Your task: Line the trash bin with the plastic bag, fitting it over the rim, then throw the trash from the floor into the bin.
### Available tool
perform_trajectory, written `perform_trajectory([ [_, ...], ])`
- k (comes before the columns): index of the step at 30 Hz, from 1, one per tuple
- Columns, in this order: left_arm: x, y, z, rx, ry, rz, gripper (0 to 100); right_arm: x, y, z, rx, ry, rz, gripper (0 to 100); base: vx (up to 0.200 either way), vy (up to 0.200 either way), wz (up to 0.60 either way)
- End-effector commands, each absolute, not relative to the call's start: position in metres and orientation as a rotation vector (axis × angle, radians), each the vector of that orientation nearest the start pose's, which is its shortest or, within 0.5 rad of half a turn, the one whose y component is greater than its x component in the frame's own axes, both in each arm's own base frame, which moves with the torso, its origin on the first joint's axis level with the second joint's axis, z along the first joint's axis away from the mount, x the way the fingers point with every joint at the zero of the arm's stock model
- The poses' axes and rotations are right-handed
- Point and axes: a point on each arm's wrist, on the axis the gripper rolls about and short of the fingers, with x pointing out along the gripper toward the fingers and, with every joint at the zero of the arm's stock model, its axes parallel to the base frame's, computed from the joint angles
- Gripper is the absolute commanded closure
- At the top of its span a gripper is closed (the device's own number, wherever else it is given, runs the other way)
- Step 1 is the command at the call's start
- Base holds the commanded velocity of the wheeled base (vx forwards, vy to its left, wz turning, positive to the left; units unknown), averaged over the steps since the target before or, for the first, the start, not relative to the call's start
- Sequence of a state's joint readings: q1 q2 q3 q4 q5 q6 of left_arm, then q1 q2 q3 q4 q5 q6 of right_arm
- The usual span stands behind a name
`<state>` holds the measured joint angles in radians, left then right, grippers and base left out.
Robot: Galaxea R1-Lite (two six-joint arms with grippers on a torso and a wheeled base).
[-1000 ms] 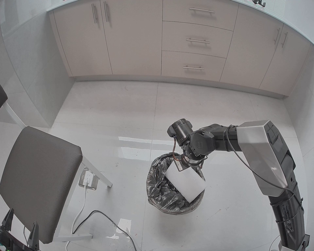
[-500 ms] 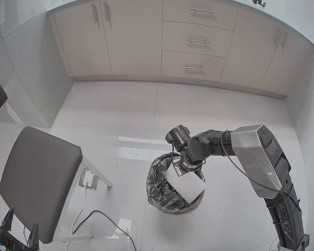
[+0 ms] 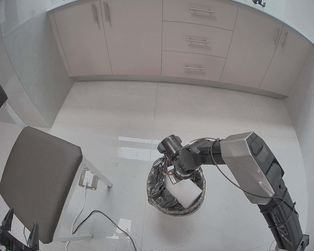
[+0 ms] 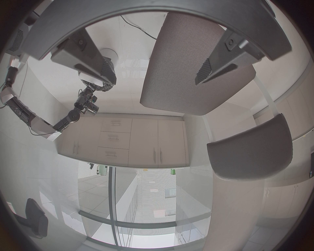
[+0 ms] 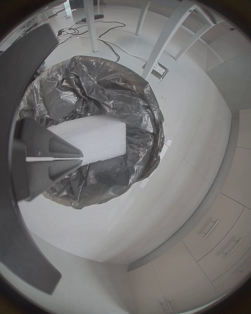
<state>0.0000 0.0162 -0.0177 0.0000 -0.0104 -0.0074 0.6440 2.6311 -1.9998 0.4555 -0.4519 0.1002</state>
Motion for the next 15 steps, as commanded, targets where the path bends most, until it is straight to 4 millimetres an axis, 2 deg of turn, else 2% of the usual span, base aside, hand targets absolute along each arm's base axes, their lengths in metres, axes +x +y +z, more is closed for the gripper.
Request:
perform_trajectory([
  [1,-0.023,0.000,0.075,-0.008,0.000,-0.011,0,0.401,0.292,0.000,-0.490,0.946,0.130,100,0.000,0.000,0.00],
  [10,-0.023,0.000,0.075,-0.008,0.000,-0.011,0,0.405,0.295,-0.025,-0.501,0.936,0.139,100,0.000,0.000,0.00],
  [15,-0.023,0.000,0.075,-0.008,0.000,-0.011,0,0.408,0.297,-0.032,-0.503,0.915,0.147,100,0.000,0.000,0.00],
])
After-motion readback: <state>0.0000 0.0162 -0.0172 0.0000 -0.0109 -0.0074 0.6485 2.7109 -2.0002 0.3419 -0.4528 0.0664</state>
